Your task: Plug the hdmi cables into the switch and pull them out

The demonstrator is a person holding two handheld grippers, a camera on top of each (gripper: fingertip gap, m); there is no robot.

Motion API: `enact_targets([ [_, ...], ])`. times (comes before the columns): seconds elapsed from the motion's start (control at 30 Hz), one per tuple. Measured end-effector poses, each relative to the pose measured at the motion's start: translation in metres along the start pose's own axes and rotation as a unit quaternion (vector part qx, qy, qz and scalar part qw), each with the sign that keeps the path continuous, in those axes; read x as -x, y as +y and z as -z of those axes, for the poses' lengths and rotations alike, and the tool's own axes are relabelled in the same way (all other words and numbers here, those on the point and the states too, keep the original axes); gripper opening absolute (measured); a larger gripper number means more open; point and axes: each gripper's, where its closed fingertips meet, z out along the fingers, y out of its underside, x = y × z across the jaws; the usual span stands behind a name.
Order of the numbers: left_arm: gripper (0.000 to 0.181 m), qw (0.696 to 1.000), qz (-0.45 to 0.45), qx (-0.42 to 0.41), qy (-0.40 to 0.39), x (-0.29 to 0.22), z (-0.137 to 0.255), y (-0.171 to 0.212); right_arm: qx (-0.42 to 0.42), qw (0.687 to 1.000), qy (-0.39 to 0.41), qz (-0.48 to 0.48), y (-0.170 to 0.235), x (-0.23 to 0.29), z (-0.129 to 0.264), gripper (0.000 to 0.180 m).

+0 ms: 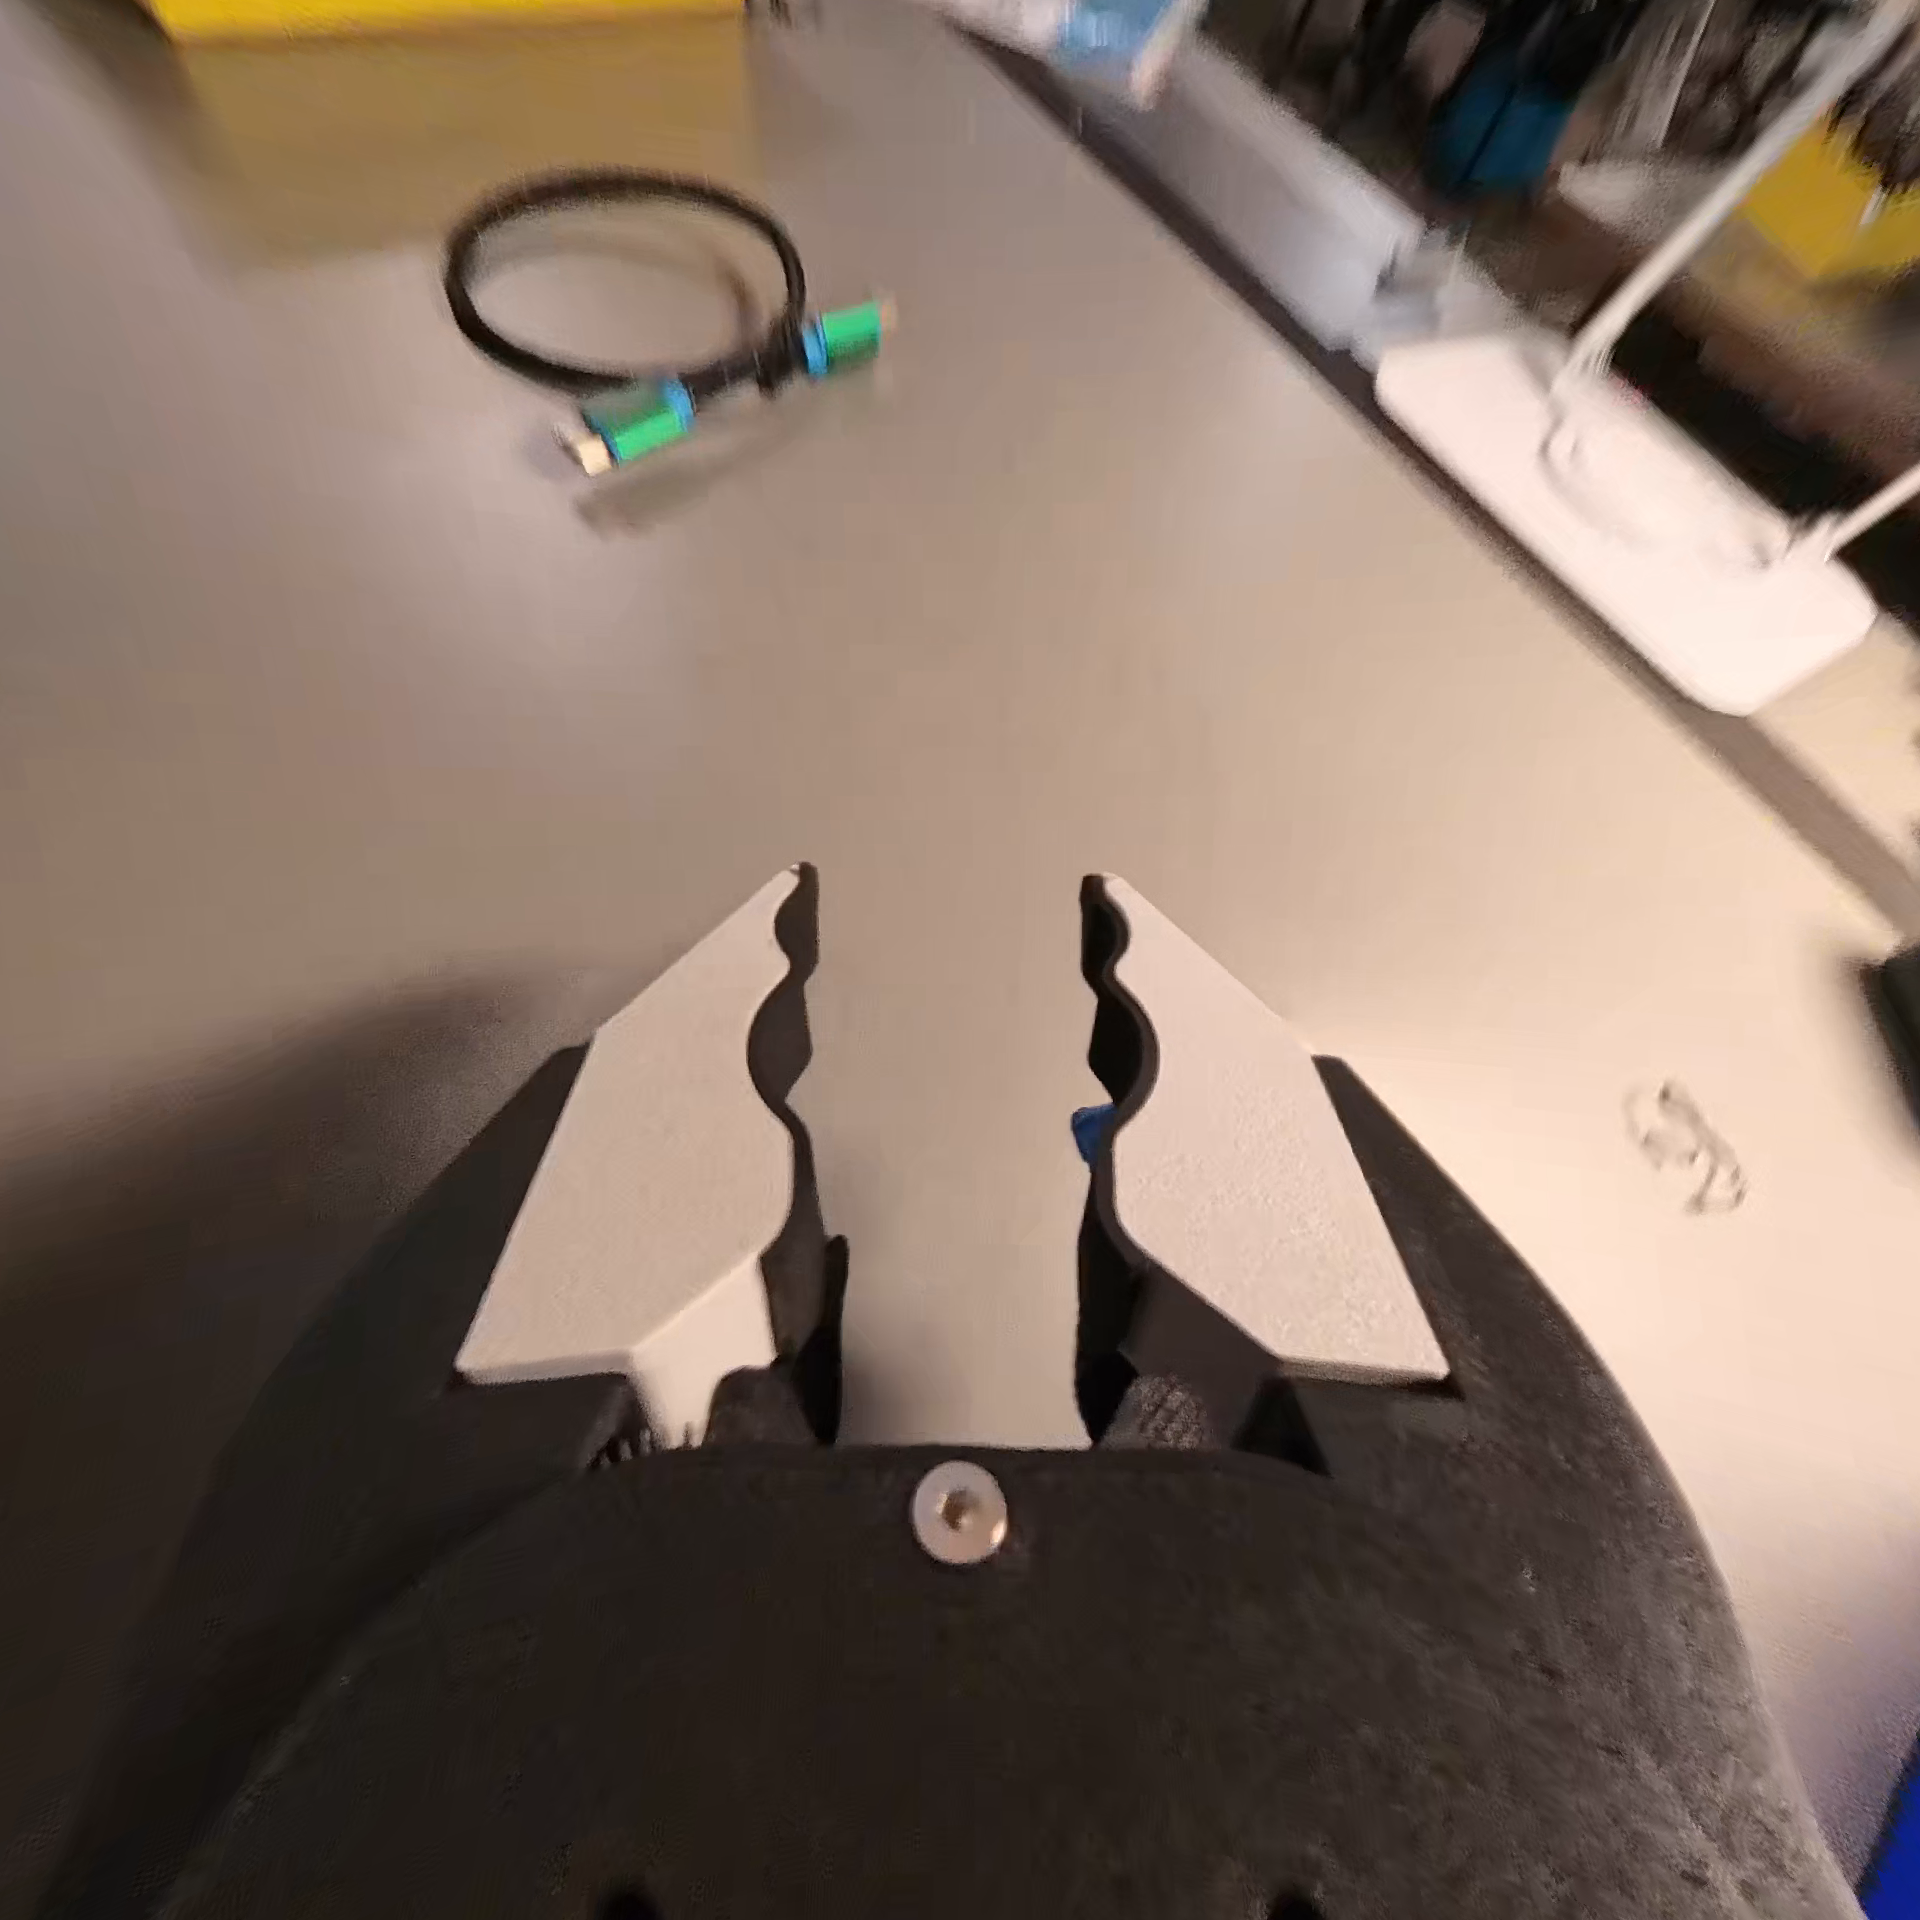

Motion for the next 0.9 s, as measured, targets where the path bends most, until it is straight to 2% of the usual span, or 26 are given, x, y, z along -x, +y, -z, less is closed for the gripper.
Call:
enact_targets([
  [0.07,0.007,0.998,0.028,-0.026,0.045,-0.041,-0.029,-0.008,-0.038,0.999,0.0,0.027,-0.028,-0.002,-0.002,0.065],
  [0.17,0.007,0.987,0.084,-0.047,0.125,-0.107,-0.076,-0.001,-0.082,0.995,0.007,0.058,-0.06,-0.012,-0.001,0.086],
  [0.3,0.006,0.962,0.153,-0.045,0.221,-0.185,-0.134,0.024,-0.094,0.995,-0.045,0.005,-0.065,-0.021,0.0,0.123],
  [0.37,0.007,0.946,0.19,-0.036,0.261,-0.212,-0.154,0.041,-0.082,0.994,-0.071,-0.032,-0.051,-0.027,0.0,0.117],
  [0.4,0.007,0.937,0.208,-0.033,0.279,-0.222,-0.162,0.05,-0.066,0.992,-0.1,-0.049,-0.04,-0.025,-0.001,0.105],
  [0.43,0.006,0.93,0.229,-0.028,0.287,-0.226,-0.168,0.06,-0.049,0.99,-0.117,-0.066,-0.028,-0.025,-0.003,0.082],
  [0.47,0.006,0.925,0.249,-0.017,0.288,-0.225,-0.176,0.074,-0.033,0.988,-0.121,-0.085,-0.015,-0.027,-0.006,0.074],
  [0.6,0.011,0.911,0.316,0.029,0.265,-0.21,-0.198,0.134,0.008,0.971,-0.128,-0.203,0.017,-0.04,-0.023,0.074],
  [0.67,0.044,0.91,0.335,0.052,0.239,-0.201,-0.203,0.162,0.007,0.954,-0.131,-0.269,0.021,-0.046,-0.027,0.073],
  [0.77,0.068,0.913,0.342,0.074,0.208,-0.191,-0.2,0.195,-0.011,0.926,-0.13,-0.355,0.021,-0.058,-0.029,0.072],
  [0.9,0.071,0.917,0.325,0.09,0.211,-0.205,-0.185,0.224,-0.05,0.908,-0.126,-0.396,0.011,-0.065,-0.03,0.072],
])
